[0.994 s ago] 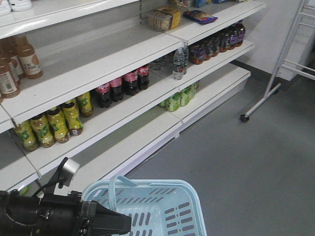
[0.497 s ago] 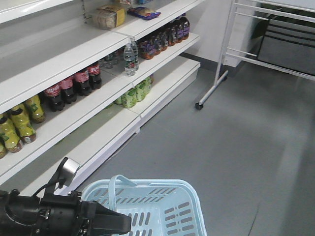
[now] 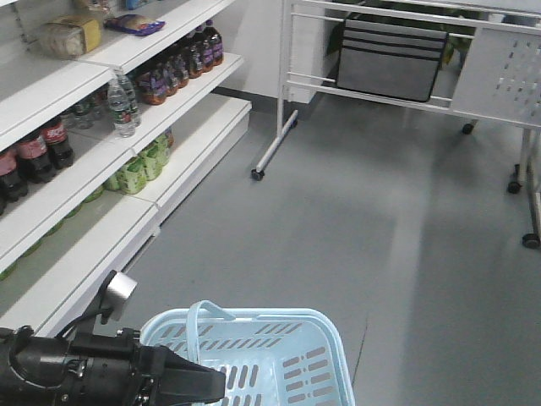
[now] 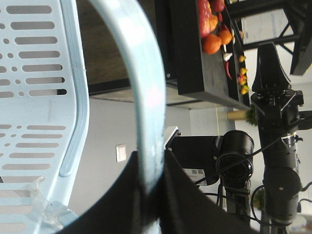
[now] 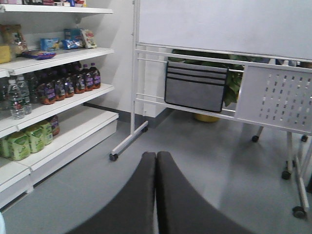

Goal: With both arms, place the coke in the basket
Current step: 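Turn the base away from the shelf while holding the basket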

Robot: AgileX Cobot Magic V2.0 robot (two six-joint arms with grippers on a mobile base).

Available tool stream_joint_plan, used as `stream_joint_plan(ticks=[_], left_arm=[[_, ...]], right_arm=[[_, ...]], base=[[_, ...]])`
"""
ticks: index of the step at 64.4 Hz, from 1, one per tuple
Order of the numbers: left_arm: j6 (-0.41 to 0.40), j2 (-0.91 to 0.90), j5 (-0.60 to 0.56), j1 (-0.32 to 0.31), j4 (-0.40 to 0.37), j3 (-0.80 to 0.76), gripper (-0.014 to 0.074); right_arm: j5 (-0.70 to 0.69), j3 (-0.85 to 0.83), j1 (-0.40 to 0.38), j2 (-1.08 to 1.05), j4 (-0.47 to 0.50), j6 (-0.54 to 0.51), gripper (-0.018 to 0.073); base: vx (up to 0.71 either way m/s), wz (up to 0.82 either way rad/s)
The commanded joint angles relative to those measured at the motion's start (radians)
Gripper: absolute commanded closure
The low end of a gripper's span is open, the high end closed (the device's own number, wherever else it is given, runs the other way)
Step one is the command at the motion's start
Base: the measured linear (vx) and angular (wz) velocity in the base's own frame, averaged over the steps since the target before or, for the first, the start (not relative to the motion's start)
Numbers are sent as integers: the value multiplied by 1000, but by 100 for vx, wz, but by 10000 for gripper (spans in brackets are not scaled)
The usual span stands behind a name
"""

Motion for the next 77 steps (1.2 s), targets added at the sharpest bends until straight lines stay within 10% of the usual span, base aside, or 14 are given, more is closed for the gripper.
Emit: stream_joint_plan(ticks=[1, 77], left_arm=[[9, -35, 77, -7, -85, -17, 603], [9, -35, 77, -7, -85, -17, 603]], right_arm=[[-73, 8, -5, -12, -4, -6, 569], [-72, 8, -5, -12, -4, -6, 569]], base=[[-3, -43], [0, -28]])
